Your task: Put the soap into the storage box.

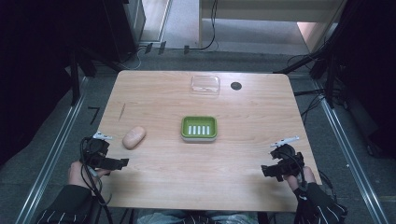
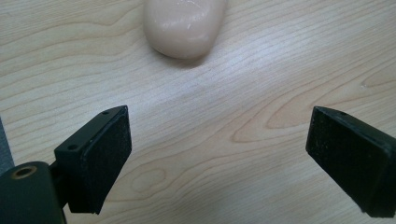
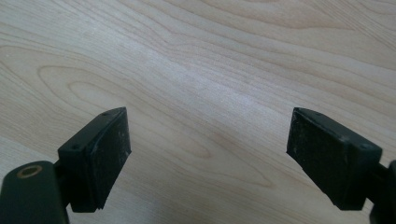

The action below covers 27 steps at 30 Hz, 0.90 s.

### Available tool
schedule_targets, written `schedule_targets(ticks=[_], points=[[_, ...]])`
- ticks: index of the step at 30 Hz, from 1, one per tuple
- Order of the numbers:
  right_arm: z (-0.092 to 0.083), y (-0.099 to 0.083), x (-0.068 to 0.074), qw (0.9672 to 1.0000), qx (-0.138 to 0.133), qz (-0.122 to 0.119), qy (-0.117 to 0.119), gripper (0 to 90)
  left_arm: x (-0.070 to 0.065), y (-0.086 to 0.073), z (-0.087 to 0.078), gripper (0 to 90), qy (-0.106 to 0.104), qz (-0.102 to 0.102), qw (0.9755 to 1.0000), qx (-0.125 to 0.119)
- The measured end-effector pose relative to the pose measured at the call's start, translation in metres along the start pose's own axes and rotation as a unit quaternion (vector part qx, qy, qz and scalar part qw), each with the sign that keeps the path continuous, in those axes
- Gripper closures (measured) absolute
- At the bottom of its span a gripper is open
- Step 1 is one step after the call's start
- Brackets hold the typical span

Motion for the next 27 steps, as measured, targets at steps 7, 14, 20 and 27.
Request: schedule_targets(ticks=[7, 14, 20, 27], points=[[0.0002, 0.0011, 0.0025, 1.0, -0.002, -0.005, 0.002, 14.2, -0.0003, 0.0004, 0.0003, 7.4, -0.002, 0.005, 1.0, 0.0], [0.0006, 0.0023, 0.0033, 1.0, -0.001, -0.008, -0.001, 14.1, -0.0003, 0.0013, 0.0015, 6.1, -0.002, 0.011, 0.9999, 0.002], [0.0009, 0.0021, 0.0035, 1.0, 0.0, -0.008, 0.0, 14.2, -0.0018, 0.0047, 0.0025, 5.7, 0.002, 0.022, 0.9998, 0.004], [-0.0001, 0.0009, 0.0023, 1.0, -0.001, -0.004, -0.002, 14.1, -0.0019, 0.0088, 0.0043, 4.7, 0.003, 0.024, 0.9997, 0.006]])
Point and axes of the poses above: each handheld gripper's, and its own axes: z roughly forward along the jaws, y roughly out of its top, x roughly to its left, the point moved 5 cm from there along z, roughly forward along the jaws, and after that the axes turned 15 degrees about -y, right-handed, at the moved point
